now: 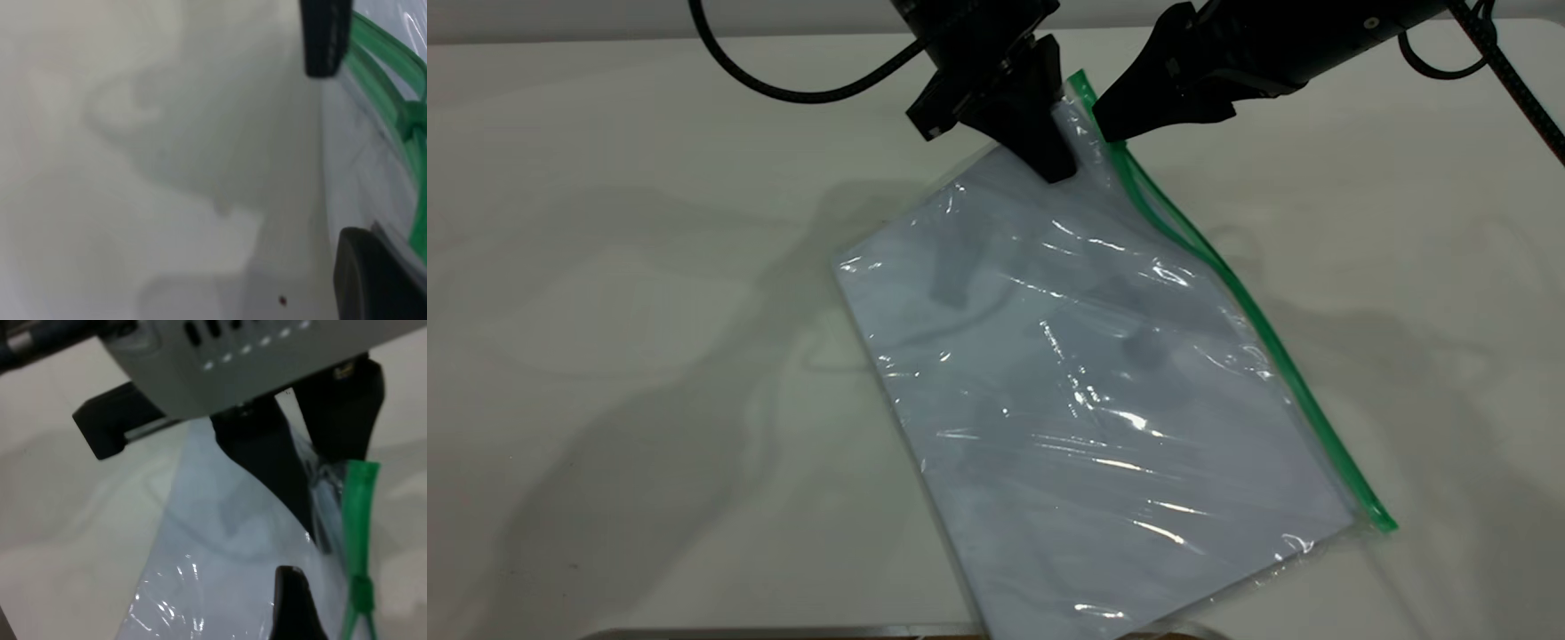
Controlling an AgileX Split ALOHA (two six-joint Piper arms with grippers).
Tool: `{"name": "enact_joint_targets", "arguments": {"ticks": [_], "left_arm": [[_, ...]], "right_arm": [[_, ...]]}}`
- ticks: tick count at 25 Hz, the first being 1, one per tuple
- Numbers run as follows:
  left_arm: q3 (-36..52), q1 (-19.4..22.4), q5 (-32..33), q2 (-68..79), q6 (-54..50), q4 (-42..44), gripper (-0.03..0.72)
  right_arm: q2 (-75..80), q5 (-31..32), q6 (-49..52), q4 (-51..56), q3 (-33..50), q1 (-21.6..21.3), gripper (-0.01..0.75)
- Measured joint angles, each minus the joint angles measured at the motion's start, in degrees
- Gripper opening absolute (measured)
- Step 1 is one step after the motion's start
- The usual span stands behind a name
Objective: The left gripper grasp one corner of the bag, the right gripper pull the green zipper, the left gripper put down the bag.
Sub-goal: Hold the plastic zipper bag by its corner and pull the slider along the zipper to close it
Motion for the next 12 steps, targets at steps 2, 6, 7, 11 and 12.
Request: {"name": "enact_joint_targets", "arguments": {"ticks": [2, 6, 7, 11, 12], "left_arm": [[0.0, 0.0, -0.2, 0.0, 0.3, -2.5, 0.053], [0.0, 0.0, -0.3, 0.0, 1.5, -4.1, 0.053], [0.0, 0.0, -0.4, 0.0, 1.5, -4.1, 0.053], [0.0, 0.0, -0.4, 0.0, 1.6, -4.1, 0.053], [0.0, 0.0, -0.4, 0.0, 1.6, -4.1, 0.053]], "right_arm": [[0.1, 0.0, 0.0, 0.2, 0.0, 0.0, 0.522], [0.1, -0.1, -0.1, 0.4, 0.0, 0.0, 0.522], [0.1, -0.1, -0.1, 0.5, 0.0, 0.0, 0.522], [0.1, -0.1, -0.1, 0.5, 0.0, 0.0, 0.497], [0.1, -0.1, -0.1, 0.5, 0.0, 0.0, 0.474]]}}
